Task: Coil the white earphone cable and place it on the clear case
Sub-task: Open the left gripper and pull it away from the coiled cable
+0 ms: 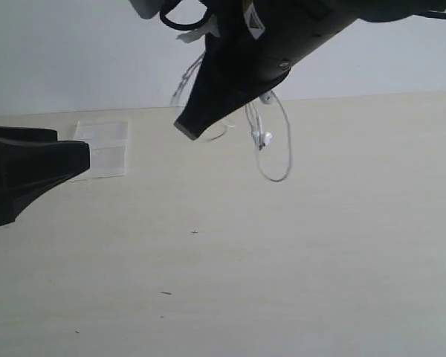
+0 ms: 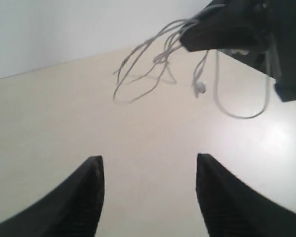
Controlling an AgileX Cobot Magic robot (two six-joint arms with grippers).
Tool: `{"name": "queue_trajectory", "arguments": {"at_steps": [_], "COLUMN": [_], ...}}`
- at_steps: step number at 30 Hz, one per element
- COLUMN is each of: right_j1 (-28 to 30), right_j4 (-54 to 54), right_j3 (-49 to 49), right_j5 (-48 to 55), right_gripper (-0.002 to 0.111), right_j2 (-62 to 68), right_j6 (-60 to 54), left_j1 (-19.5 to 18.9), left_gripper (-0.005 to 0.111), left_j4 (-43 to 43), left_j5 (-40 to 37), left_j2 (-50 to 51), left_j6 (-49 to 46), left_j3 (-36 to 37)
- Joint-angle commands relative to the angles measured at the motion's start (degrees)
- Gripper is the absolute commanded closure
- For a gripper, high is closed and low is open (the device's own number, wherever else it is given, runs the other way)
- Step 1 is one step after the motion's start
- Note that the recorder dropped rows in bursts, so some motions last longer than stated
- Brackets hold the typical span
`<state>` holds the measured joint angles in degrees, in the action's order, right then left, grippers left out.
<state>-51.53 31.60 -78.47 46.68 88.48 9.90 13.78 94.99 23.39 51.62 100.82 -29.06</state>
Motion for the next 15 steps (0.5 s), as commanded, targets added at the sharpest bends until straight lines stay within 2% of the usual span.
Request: {"name": "queue_trajectory", "arguments": {"at_steps": [1,3,6,11,15], "right_j1": [0.71,0.71,0.71,0.71,0.86], "right_j4": [1.21,-1.24,-8.07,-17.25,-23.27], "right_j3": [-0.40,-0.40,-0.40,-0.40,-0.52], "right_j5": [1.22,1.10,-0.30,-9.34,-19.20], "right_gripper": [0.108,0.108,0.108,0.108,0.108], "right_j2": [-1.89,-2.03,-1.64,0.78,5.46], "right_j6": [0.63,-1.20,-6.71,-9.90,-9.90], "left_j1": [-0.10,-0.10,-0.10,-0.10,-0.10], "left_gripper": [0.059,0.074,0.107,0.107,0.107], "left_j4": [4.95,4.95,4.95,4.95,0.69], "left_j5": [-2.42,-4.15,-11.71,-33.15,-43.19], "left_j2": [-0.53,-0.53,-0.53,-0.53,-0.93], "left_j6": [9.54,9.43,9.55,18.40,20.42], "left_j3": [-0.21,0.60,2.58,7.33,9.47]}}
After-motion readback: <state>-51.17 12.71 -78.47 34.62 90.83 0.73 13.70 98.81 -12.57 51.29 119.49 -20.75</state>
